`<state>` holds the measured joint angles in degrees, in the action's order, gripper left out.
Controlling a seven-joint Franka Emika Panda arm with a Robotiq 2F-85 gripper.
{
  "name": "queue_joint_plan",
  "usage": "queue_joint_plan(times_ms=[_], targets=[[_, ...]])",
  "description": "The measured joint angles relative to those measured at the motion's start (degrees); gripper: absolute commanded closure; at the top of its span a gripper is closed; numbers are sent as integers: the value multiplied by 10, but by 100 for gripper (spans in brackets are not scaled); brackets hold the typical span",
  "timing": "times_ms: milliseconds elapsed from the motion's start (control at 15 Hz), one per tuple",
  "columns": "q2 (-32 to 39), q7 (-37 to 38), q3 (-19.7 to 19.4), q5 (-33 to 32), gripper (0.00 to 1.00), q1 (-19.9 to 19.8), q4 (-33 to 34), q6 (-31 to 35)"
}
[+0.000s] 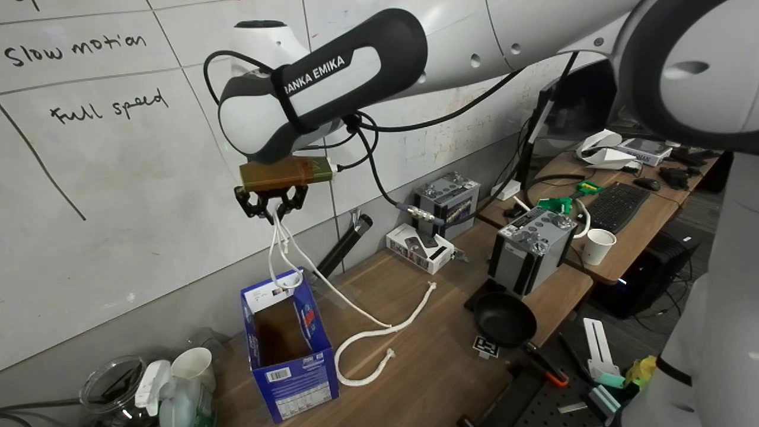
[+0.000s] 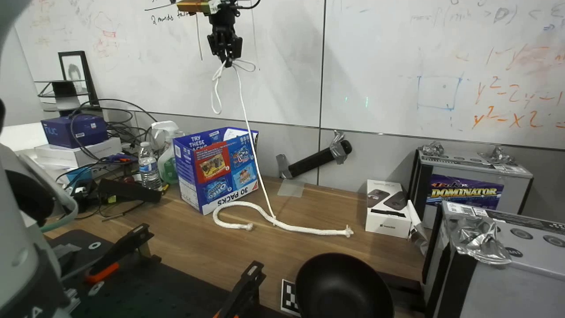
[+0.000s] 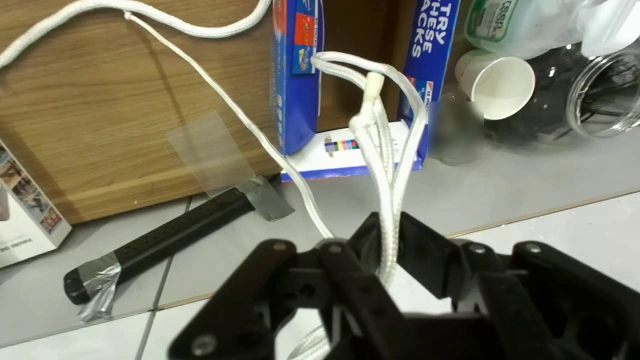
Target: Put the ropes in the box one at a time
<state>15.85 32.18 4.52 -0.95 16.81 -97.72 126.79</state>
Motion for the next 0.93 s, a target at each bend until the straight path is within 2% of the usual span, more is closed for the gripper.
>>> queue_joint_plan(times_ms=[600, 933], targets=[[74, -76, 55, 22, 96, 6, 12, 42], [116, -116, 68, 43, 96, 8, 11, 62]])
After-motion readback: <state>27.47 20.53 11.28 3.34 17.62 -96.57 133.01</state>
